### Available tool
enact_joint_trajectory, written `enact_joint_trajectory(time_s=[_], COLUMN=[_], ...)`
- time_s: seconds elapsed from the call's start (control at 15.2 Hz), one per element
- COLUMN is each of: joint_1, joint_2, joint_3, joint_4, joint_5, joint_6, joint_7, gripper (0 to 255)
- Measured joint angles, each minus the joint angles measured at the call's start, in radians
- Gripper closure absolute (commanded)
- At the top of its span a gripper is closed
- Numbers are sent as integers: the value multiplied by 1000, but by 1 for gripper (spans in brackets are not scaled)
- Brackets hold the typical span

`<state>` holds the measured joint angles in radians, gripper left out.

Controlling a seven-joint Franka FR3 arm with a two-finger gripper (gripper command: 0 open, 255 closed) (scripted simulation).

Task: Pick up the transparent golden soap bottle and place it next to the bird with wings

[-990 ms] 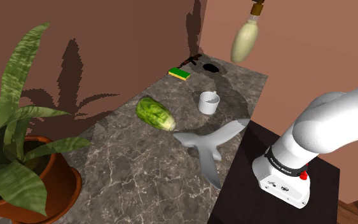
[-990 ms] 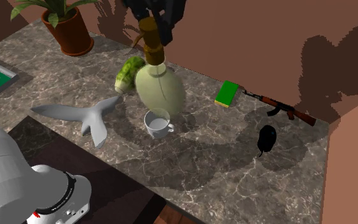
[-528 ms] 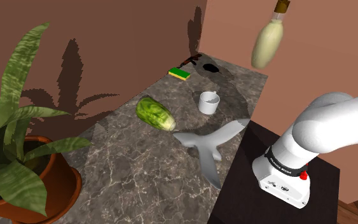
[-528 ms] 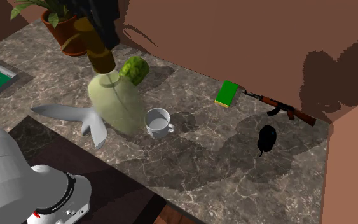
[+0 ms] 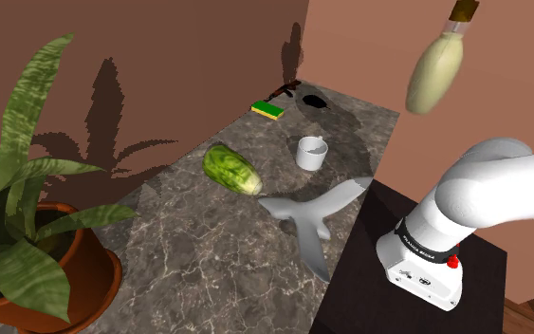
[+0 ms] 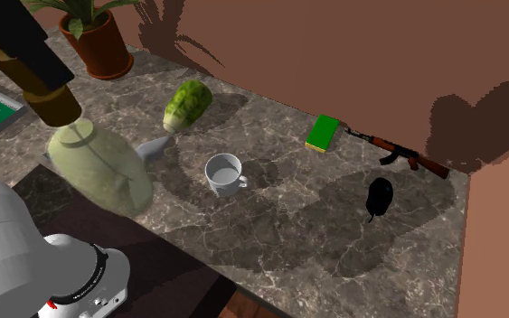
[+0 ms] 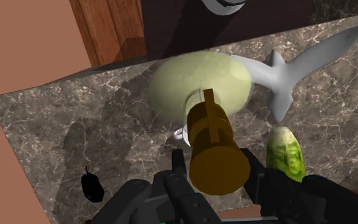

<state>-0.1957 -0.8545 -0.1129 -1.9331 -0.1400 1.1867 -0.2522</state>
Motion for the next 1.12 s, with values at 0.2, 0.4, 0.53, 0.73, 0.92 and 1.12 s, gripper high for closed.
enact_joint_trajectory(time_s=[0.2, 0.4, 0.53, 0.73, 0.92, 1.12], joint_1=[-2, -3, -4, -5, -7, -8], joint_2=[-36, -67, -83, -108, -133, -165], joint_3=[0, -2, -2, -4, -7, -8], joint_4=[-64, -125, -162, -221, -274, -336], joint_5=[-1, -4, -4, -6, -9, -12], joint_6=[28, 56, 78, 111, 139, 169], joint_7=[5, 7, 11, 15, 17, 20], gripper=[255, 255, 255, 255, 255, 255])
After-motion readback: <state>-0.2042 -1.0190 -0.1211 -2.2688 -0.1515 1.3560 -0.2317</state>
